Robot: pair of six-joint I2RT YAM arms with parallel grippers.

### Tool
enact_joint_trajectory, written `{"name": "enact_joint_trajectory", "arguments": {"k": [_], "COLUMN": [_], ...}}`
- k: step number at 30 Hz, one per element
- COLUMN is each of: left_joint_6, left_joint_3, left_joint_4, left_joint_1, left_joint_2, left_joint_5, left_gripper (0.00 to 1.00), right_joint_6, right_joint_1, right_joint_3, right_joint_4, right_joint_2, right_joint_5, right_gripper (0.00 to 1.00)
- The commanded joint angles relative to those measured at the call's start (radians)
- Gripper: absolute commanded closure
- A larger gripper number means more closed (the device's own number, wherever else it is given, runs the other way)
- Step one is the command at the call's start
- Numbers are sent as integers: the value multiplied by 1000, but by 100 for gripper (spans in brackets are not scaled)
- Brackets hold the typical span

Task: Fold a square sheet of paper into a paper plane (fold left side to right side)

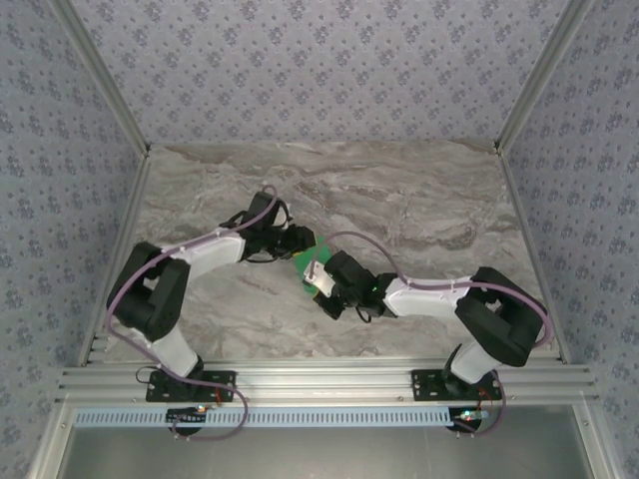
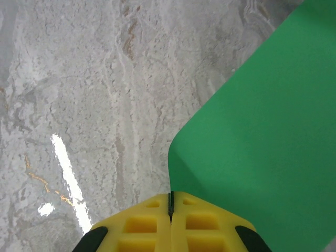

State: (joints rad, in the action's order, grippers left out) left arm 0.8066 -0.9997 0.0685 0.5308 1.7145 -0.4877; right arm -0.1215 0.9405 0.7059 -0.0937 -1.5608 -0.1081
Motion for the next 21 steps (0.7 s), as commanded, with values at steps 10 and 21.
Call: {"name": "enact_joint_trajectory", "arguments": {"k": [10,21], "left_joint_6": [-68,-96], "left_joint_3": [-202,-217], "left_joint_4": [47,90], "left_joint_1": [11,18], "left_joint_2": [291,352], "left_joint_5": [-108,-86], "left_gripper": [72,73], "right_joint_6": [97,195], "right_joint_1": [-78,-219], "right_joint_3": [47,73], "right_joint_4": [23,21], "right_joint_2": [-35,-108], "right_joint_5": [-195,-389], "right_gripper": [95,93]}}
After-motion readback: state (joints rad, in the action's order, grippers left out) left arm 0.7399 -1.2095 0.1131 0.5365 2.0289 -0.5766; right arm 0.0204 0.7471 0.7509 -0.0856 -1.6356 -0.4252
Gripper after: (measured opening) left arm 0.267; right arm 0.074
